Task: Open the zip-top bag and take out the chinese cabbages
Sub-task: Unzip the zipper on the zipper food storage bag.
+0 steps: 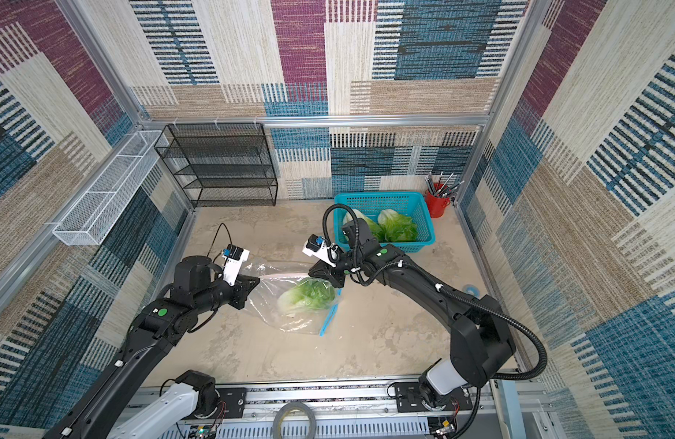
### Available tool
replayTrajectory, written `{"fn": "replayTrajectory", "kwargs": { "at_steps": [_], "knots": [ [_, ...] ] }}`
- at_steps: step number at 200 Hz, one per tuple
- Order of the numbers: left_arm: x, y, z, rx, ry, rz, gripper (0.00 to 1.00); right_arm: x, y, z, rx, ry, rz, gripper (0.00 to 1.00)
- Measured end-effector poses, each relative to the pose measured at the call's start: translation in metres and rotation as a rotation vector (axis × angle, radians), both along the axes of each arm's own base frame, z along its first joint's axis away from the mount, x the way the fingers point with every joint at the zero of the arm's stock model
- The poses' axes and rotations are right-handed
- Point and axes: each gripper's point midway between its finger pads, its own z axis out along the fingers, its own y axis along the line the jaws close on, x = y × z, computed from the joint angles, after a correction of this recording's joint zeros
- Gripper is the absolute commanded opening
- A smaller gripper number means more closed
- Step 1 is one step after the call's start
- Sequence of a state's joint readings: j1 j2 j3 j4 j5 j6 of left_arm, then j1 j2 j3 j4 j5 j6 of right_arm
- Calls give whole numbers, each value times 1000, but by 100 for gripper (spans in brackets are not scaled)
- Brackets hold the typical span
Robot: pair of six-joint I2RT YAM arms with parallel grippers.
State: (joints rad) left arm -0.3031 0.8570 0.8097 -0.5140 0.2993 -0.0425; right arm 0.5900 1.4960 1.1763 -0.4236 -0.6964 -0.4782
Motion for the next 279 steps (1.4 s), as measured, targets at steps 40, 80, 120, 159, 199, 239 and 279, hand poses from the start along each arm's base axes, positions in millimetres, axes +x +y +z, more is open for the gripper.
{"fn": "replayTrajectory", "kwargs": {
  "at_steps": [40,80,120,159,199,239,279],
  "knots": [
    [1,2,0,8,-2,11,0,0,-14,0,-15,-11,-46,0],
    [2,5,0,20,-4,27,0,2,-26,1,-30,-31,-92,0],
    [3,9,-3,37,2,48,0,3,-36,-1,-40,-28,-136,0],
    [4,13,-1,46,-1,70,0,2,-46,-1,-47,-39,-172,0],
    [4,14,-1,48,-2,73,0,0,-54,1,-43,-51,-202,0],
    [5,18,-1,62,-6,93,0,4,-60,-3,-55,-47,-241,0],
    [5,17,-1,61,-6,92,0,2,-64,-1,-43,-53,-257,0]
  ]
}}
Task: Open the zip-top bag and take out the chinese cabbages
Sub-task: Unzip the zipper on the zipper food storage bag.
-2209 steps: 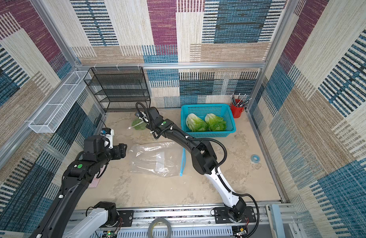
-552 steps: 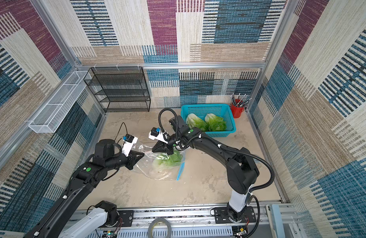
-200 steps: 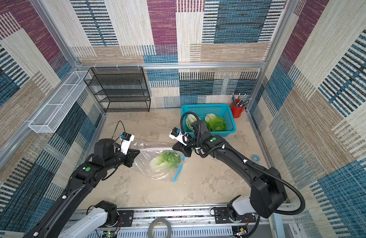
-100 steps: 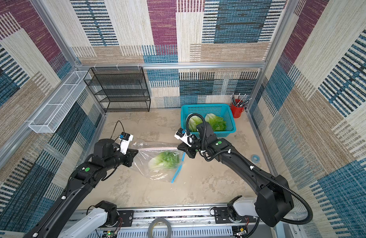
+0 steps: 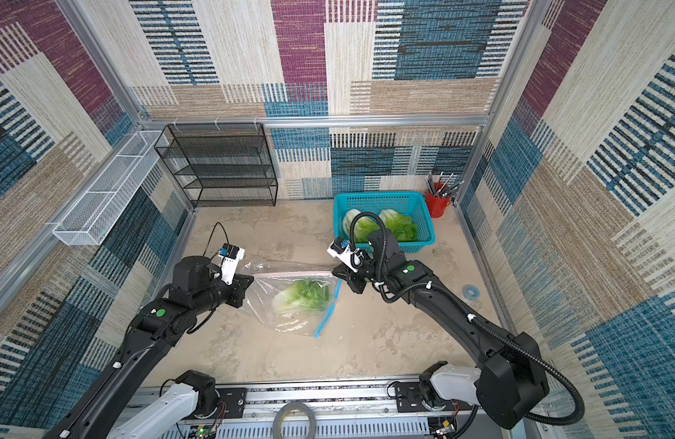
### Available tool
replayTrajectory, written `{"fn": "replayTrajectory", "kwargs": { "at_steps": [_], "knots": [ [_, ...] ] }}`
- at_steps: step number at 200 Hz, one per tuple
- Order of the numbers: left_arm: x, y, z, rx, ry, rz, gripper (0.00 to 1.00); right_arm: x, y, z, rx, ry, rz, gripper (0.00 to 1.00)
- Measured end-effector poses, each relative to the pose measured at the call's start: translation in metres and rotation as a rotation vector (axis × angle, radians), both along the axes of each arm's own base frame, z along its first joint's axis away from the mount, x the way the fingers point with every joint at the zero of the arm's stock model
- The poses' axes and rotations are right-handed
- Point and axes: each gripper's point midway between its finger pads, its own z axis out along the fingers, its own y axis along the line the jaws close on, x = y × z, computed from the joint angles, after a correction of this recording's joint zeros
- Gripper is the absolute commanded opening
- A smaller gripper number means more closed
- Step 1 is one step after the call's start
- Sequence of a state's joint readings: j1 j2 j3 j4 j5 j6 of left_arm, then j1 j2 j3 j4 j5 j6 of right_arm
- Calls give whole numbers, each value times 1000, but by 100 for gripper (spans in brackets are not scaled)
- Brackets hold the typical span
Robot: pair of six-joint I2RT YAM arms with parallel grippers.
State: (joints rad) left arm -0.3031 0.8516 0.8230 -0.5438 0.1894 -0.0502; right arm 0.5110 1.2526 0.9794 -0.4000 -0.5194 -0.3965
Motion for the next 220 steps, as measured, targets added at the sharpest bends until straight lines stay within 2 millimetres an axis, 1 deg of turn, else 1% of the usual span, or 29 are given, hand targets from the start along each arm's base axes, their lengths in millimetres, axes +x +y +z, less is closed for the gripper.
{"fn": "replayTrajectory", "kwargs": {
  "at_steps": [38,55,94,142,178,220],
  "knots": [
    [-1,-2,1,-8,0,-10,0,-1,-2,7,17,-15,-11,0],
    [-3,-4,3,-21,-6,-24,0,0,-1,6,26,2,-16,0],
    [-7,-8,5,-44,-13,-46,0,2,13,9,83,85,20,0],
    [-7,-15,7,-73,-12,-81,0,0,26,25,177,85,75,0],
    [-9,-20,6,-88,-2,-103,0,-2,32,32,233,93,100,0],
    [-12,-27,6,-118,16,-142,0,1,40,37,279,98,123,0]
  ]
}}
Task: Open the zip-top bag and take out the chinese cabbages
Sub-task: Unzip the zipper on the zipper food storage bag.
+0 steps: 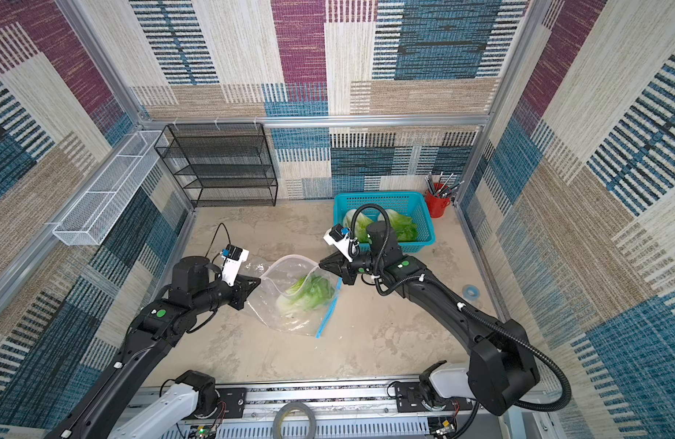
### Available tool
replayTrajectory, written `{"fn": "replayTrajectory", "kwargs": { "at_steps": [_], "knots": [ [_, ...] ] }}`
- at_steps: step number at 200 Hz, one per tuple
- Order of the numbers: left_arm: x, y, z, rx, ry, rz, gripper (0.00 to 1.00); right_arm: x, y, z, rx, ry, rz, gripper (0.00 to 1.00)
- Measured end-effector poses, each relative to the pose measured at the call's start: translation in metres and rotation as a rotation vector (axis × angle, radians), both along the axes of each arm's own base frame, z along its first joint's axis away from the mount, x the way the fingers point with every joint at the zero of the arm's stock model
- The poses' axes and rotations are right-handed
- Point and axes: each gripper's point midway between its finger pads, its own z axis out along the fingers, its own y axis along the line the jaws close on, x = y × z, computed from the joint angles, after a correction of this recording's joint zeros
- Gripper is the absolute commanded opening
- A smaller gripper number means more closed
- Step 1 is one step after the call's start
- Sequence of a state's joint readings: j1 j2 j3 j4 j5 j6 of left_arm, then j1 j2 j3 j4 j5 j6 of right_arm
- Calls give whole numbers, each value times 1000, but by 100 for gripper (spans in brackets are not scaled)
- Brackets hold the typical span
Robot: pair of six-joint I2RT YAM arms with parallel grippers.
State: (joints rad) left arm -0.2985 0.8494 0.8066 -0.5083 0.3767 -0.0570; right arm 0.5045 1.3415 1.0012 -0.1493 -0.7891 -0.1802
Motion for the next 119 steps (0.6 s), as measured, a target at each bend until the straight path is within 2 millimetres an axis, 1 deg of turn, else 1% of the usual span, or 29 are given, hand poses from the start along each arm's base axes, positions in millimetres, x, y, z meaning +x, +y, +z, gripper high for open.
{"fn": "replayTrajectory", "kwargs": {
  "at_steps": [43,60,68,84,97,119],
  "knots": [
    [-5,-6,2,-27,9,-38,0,4,3,-4,3,7,1,0],
    [-5,-7,2,-27,10,-39,6,5,3,-6,1,11,0,0],
    [-5,-7,2,-27,9,-39,11,5,3,-6,0,10,-1,0],
    [-4,-6,2,-24,6,-34,26,5,3,-6,-1,10,-3,0],
    [-3,-4,3,-18,-2,-23,34,6,3,-7,-3,10,-6,0],
    [-1,2,5,1,-21,11,56,6,3,-7,-4,10,-6,0]
  ]
}}
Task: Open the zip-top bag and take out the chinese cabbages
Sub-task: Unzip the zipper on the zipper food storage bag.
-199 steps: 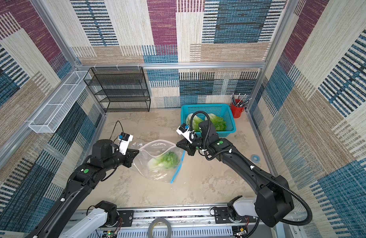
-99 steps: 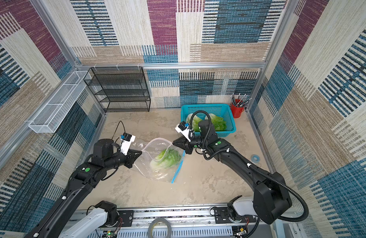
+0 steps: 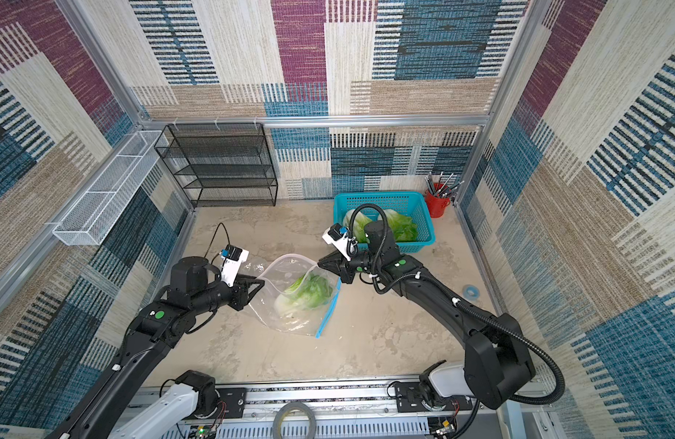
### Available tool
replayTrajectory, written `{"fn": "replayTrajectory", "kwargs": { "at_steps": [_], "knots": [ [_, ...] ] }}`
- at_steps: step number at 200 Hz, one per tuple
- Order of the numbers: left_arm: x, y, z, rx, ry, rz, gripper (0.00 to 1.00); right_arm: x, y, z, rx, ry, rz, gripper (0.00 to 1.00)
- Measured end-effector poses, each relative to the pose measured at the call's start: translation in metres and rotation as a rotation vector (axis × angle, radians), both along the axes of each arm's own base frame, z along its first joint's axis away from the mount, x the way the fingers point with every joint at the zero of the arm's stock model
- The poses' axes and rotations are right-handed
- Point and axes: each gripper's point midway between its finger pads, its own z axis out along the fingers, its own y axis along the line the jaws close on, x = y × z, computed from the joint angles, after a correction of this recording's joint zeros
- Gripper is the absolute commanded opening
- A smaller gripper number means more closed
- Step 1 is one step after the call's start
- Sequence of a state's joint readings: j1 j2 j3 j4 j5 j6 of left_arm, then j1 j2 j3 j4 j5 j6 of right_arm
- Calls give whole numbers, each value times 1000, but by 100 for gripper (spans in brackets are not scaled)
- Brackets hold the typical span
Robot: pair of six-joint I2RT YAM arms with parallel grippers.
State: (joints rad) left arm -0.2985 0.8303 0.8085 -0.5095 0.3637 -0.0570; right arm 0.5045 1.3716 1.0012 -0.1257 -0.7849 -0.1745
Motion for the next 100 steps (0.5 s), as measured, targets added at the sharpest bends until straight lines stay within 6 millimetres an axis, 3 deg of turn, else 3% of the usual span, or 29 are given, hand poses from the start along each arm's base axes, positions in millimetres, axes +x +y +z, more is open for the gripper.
{"fn": "replayTrajectory", "kwargs": {
  "at_steps": [59,100],
  "knots": [
    [3,12,18,22,-69,63,77,0,0,-1,-4,-4,2,0],
    [1,16,36,15,-127,83,84,1,0,-2,-7,-6,1,0]
  ]
}}
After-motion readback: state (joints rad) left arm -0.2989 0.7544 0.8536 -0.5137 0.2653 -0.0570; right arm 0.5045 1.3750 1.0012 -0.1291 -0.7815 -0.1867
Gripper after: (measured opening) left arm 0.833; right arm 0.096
